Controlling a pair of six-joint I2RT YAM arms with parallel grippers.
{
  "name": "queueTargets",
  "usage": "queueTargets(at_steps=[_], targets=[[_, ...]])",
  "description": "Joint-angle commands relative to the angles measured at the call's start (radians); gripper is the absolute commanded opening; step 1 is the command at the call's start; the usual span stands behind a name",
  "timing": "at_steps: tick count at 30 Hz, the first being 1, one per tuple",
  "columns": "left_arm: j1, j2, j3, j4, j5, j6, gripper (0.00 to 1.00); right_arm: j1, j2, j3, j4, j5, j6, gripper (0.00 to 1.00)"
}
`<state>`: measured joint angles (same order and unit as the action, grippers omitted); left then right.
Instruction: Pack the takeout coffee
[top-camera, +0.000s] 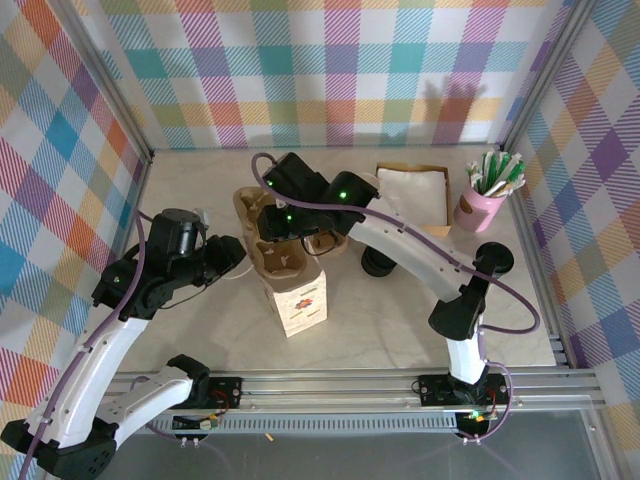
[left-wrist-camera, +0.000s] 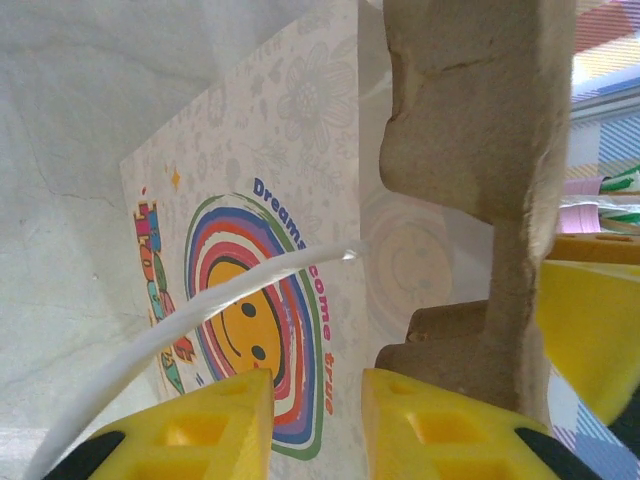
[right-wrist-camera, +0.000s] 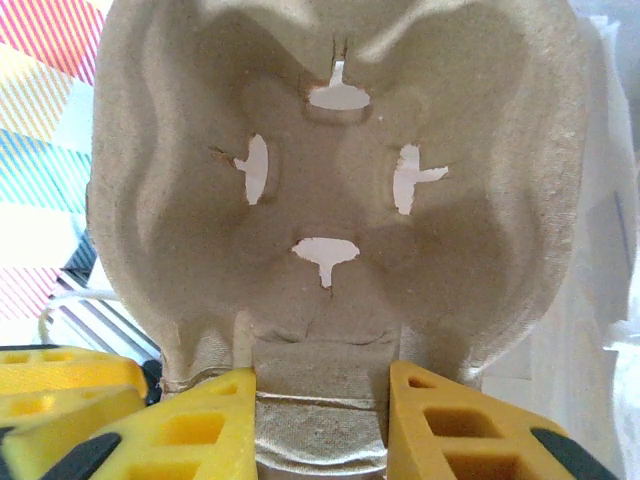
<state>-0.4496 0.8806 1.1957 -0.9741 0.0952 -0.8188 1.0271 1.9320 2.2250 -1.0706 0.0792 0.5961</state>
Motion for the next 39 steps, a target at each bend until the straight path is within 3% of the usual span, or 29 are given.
queueTargets(at_steps=[1,15,39], targets=[[-0.006,0.0,0.031,-0.028,-0.022,0.003,0.29,0.02,-0.04,-0.006,-0.024,0.047,-0.037,0.31],[-0.005,0.034,0.045,-0.035,-0.044,0.019,0.26,0.061,-0.034,0.045,-0.084,0.134,-0.09,0.3],[-0.005,0.044,0.055,-0.046,-0.051,0.041,0.25,0.083,0.007,0.052,-0.135,0.171,-0.122,0.3]])
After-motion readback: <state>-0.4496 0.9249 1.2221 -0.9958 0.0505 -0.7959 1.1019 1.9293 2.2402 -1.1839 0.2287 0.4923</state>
